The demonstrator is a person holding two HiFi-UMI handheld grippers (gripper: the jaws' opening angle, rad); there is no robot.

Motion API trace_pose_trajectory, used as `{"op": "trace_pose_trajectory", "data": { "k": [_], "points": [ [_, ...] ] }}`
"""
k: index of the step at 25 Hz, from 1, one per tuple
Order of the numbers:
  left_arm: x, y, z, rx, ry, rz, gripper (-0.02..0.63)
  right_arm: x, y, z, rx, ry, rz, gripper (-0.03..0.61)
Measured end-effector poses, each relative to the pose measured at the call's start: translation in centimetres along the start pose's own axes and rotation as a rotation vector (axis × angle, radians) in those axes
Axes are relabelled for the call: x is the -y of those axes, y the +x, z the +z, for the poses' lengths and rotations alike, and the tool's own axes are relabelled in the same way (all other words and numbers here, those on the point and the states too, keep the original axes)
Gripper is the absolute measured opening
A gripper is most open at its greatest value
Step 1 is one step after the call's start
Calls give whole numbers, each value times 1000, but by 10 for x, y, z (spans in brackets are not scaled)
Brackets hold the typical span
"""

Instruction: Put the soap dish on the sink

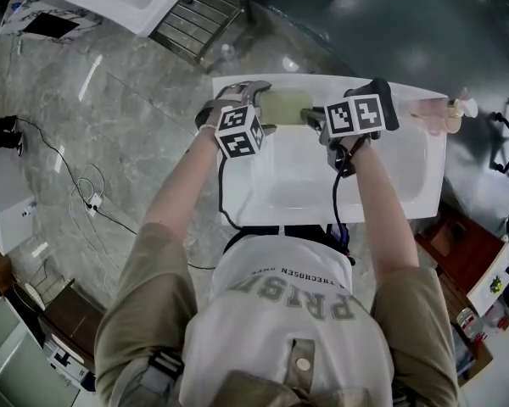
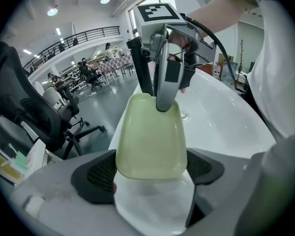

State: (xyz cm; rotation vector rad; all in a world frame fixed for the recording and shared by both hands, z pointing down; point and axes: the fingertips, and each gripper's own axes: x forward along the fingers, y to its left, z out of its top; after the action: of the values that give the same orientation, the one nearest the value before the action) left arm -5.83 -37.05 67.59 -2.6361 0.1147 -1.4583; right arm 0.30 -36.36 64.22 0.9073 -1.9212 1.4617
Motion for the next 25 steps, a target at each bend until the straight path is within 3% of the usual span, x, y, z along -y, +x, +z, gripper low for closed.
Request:
{"op": "trace_pose_trajectory", "data": {
  "k": [10, 25],
  "points": [
    [0, 11, -8, -45, 29, -18, 459, 8, 13, 0, -36, 24, -17, 80],
    [0, 16, -5, -37, 42, -40, 459, 19, 20, -3, -78, 25, -96, 108]
  ]
}}
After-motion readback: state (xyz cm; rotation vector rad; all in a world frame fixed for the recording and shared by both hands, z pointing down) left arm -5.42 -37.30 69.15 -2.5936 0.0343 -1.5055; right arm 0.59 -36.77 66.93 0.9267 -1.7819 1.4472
